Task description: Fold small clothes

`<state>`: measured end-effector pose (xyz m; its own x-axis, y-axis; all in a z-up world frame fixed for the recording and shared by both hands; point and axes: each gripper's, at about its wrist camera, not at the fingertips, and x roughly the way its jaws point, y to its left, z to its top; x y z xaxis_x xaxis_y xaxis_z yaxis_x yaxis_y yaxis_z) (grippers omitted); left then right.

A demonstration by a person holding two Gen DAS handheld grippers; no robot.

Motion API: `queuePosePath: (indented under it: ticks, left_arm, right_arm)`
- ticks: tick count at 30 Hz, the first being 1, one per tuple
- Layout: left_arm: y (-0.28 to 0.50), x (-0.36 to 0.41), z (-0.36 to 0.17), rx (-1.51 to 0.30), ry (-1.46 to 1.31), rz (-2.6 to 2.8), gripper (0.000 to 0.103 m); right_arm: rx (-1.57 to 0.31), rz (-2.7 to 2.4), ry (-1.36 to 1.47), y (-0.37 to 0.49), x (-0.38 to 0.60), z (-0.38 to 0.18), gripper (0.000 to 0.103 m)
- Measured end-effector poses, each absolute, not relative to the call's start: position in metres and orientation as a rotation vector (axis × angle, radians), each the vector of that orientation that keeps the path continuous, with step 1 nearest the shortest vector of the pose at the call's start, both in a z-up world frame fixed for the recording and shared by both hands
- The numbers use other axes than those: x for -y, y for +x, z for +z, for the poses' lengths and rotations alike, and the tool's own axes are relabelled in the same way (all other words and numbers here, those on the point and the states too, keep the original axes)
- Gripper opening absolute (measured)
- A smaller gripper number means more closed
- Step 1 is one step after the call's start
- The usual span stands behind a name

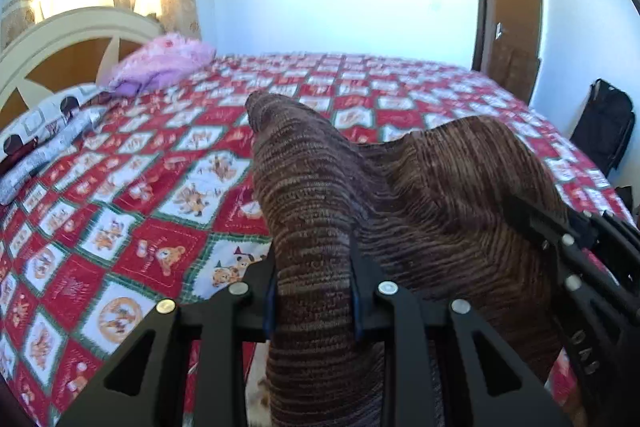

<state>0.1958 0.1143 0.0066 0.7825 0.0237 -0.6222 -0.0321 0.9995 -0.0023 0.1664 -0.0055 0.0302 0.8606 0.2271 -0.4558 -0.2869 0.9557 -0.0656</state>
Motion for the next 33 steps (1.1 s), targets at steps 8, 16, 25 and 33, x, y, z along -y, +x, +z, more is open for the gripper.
queuePosePath:
  ticks: [8, 16, 25, 33]
  left_arm:
    - [0.223, -0.132, -0.041, -0.808, -0.116, 0.044, 0.036]
    - [0.224, -0.131, -0.04, -0.825, -0.105, 0.048, 0.042]
    - [0.163, -0.159, -0.034, -0.812, -0.264, -0.041, 0.063]
    - [0.14, -0.136, -0.052, -0.844, -0.251, -0.079, 0.06]
  right_arm:
    - [-0.713, 0.236, -0.096, 0.228, 0.017, -0.03, 0.016]
    - [-0.747, 0.216, -0.117, 0.23, 0.014, -0.034, 0.025]
    - [-0.716, 0.258, 0.152, 0.171, 0.071, -0.021, 0.068]
    - [-0.771, 0.297, 0.093, 0.132, 0.047, -0.047, 0.045]
